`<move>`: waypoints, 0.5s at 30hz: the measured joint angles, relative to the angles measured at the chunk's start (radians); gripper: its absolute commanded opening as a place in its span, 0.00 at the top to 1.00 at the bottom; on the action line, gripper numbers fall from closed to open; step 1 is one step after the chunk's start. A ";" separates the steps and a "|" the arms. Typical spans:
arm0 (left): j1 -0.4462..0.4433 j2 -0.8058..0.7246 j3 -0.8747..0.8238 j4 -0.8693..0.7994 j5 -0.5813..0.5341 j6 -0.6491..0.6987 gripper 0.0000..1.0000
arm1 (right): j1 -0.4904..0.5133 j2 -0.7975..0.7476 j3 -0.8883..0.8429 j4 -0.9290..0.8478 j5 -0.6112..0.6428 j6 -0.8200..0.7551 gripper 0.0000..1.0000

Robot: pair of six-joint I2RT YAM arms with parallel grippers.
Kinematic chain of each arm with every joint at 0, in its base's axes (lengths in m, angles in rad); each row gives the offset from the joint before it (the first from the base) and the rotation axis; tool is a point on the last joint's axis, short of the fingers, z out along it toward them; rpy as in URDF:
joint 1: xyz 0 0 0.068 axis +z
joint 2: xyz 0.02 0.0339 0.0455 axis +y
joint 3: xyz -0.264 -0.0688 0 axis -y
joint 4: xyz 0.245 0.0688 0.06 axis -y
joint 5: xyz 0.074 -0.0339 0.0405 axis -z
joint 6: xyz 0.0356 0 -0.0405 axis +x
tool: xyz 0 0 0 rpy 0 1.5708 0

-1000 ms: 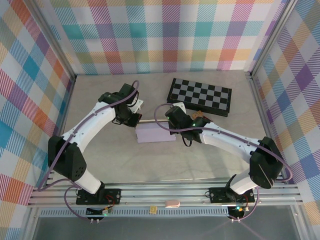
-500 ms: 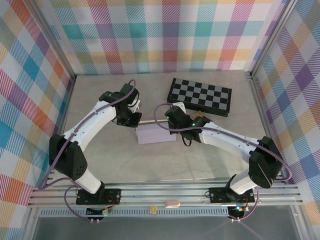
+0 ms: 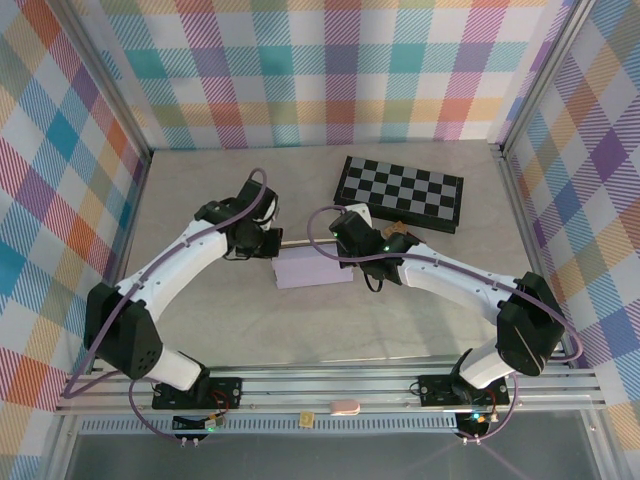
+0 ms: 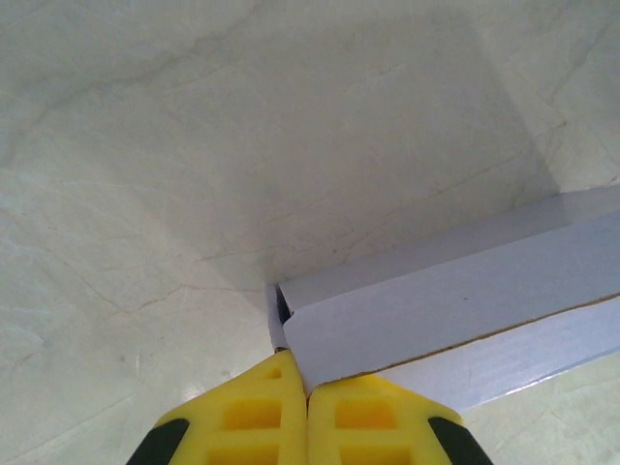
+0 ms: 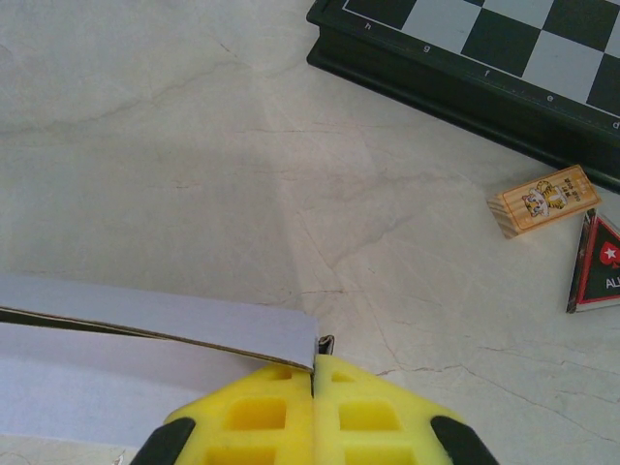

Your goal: Fold the paper box

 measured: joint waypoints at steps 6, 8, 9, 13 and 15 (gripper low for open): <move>-0.014 -0.070 -0.111 0.126 -0.031 -0.006 1.00 | 0.000 0.000 -0.009 0.015 0.005 -0.002 1.00; -0.018 -0.090 -0.142 0.164 -0.042 -0.008 1.00 | 0.000 0.000 -0.010 0.019 0.007 -0.003 1.00; -0.021 -0.098 -0.156 0.182 -0.046 -0.011 1.00 | 0.000 0.000 -0.010 0.019 0.007 -0.003 1.00; -0.025 -0.118 -0.206 0.261 -0.062 -0.035 1.00 | 0.000 0.001 -0.010 0.017 0.008 -0.004 1.00; -0.035 -0.124 -0.229 0.298 -0.085 -0.049 1.00 | 0.000 0.001 -0.010 0.014 0.008 -0.005 1.00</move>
